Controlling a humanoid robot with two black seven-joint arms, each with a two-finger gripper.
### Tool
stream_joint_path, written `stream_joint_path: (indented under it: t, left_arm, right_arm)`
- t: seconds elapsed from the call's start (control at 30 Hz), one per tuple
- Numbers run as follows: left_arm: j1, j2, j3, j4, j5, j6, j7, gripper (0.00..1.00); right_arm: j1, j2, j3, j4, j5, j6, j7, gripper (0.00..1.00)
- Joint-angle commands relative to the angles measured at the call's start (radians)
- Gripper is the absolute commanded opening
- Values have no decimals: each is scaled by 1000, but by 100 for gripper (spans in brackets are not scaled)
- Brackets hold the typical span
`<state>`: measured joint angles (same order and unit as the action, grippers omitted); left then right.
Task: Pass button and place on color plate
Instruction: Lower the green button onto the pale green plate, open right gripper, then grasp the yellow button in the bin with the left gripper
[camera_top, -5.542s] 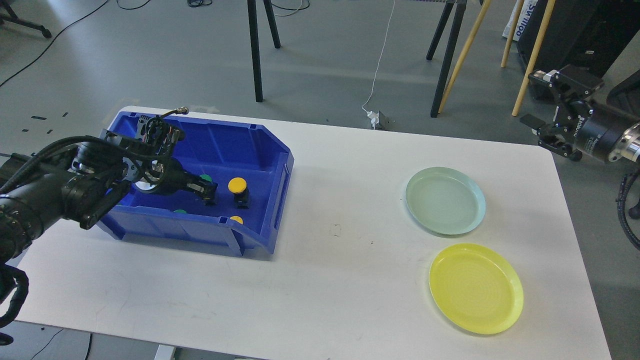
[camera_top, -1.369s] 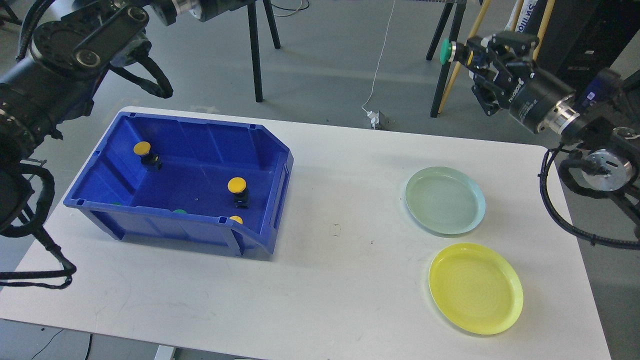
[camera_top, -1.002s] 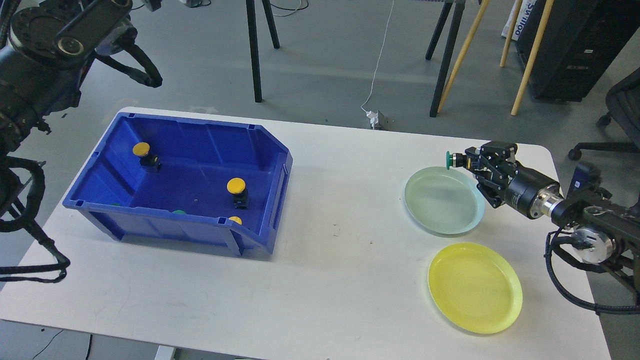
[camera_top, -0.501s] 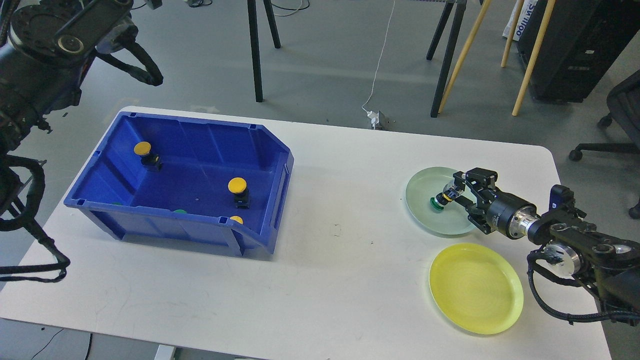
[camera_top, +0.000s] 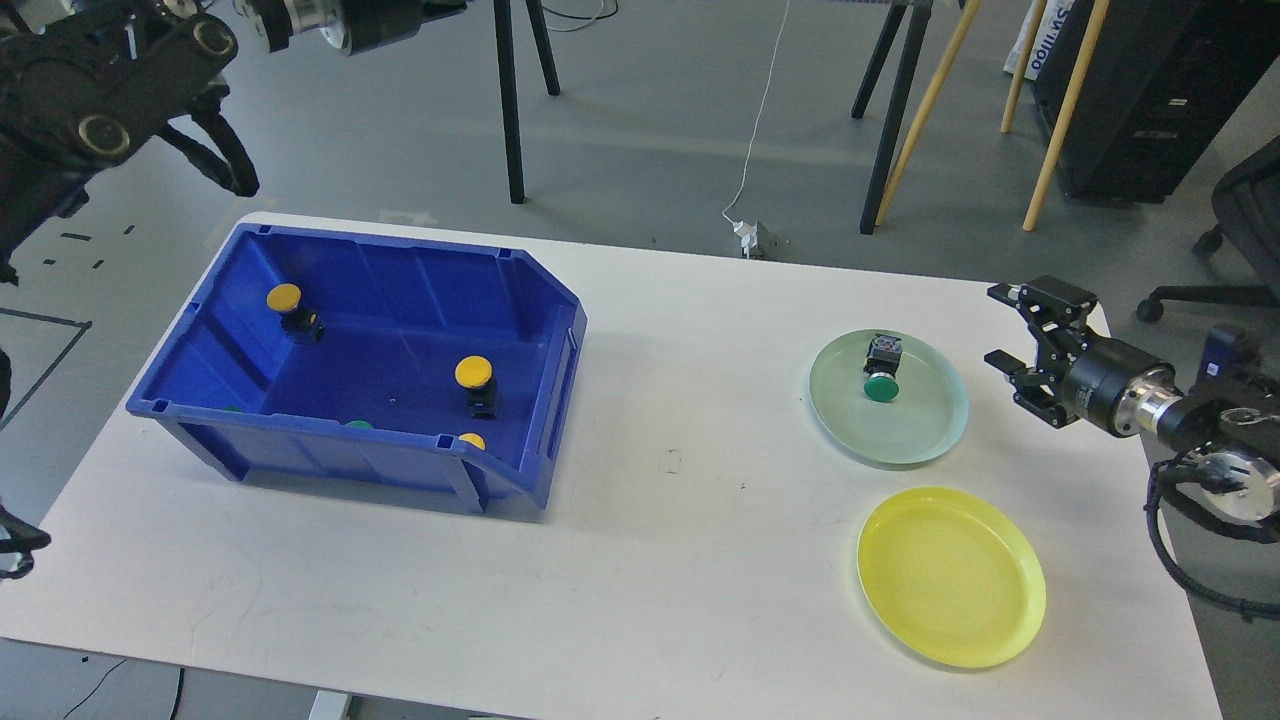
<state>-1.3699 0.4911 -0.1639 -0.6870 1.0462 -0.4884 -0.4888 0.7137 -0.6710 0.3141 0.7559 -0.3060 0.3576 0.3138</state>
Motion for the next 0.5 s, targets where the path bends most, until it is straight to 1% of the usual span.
stream_joint_path:
  t: [0.0,0.13,0.2,0.3,0.37,0.47]
  left_arm:
    - [11,101,92,-141,168,0,0,98]
    - [44,176,182,-270,366,0,0,98]
    - [74,182,204,-292,486,0,0,98]
    - [129,167,205,-283,624,0,0,98]
    - [179,132,205,-267,678,0,0,98]
    - [230,38,207,-163,718,0,1,98]
  right_arm:
    - [6,-71,94,8,2,26,-19,86]
    - [38,-133,146,8,4,47,-64,87]
    - [52,-150,151,10,4,47,-71,87]
    - [70,-153,146,10,2,47,-73,87]
    - [70,-154,145,13,2,47,-74,87]
    - [69,-154,137,17,2,47,-79,87]
